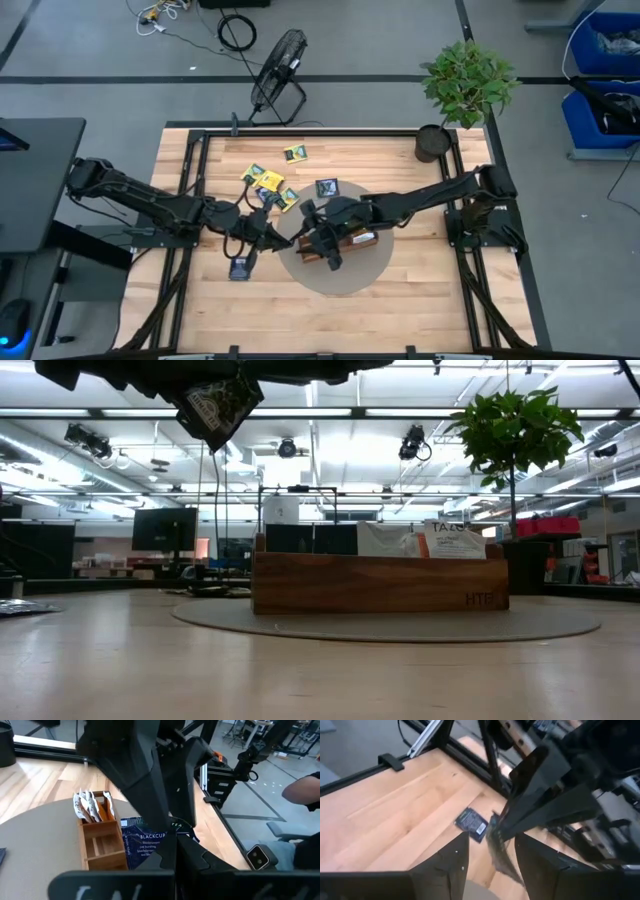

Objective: Pick & Place Tea
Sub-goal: Put the purple tea bag into the middle section of the wooden organizer

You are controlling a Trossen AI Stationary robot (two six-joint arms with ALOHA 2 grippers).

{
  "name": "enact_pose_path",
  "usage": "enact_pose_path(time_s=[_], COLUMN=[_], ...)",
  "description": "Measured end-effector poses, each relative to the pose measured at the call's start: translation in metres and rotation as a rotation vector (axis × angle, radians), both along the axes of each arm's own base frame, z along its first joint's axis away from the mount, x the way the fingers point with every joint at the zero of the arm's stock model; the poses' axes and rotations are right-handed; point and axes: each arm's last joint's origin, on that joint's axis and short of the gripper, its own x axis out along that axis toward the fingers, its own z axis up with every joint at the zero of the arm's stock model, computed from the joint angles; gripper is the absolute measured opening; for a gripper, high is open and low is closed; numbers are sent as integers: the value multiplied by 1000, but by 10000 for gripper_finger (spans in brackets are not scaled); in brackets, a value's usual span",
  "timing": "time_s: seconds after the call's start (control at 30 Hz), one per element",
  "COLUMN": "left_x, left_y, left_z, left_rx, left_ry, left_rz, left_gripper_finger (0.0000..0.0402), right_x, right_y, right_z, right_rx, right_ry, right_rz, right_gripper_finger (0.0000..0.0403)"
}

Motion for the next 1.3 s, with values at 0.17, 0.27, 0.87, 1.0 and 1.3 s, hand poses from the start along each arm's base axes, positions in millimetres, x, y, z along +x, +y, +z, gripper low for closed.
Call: enact_pose_path(time_s=[0.17, 0.27, 0.87, 1.0, 1.3], left_x=[0, 0, 0, 0, -2], left_y=[0, 0, 0, -2, -3], left_z=[-1, -2, 0, 1, -3], left_rx=[2, 3, 2, 34, 60], left_ry=[14, 18, -1, -16, 21], left_rz=[-5, -5, -2, -22, -32], left_gripper_finger=[3, 3, 33, 67, 179], right_x=[1, 1, -2, -6, -31], right_y=[0, 0, -3, -5, -11], right_z=[0, 0, -2, -7, 6], right_rx=[-12, -20, -73, -111, -119], right_ry=[-3, 0, 43, 104, 247], right_rz=[6, -4, -65, -118, -221], right_gripper_finger=[159, 136, 3, 2, 1])
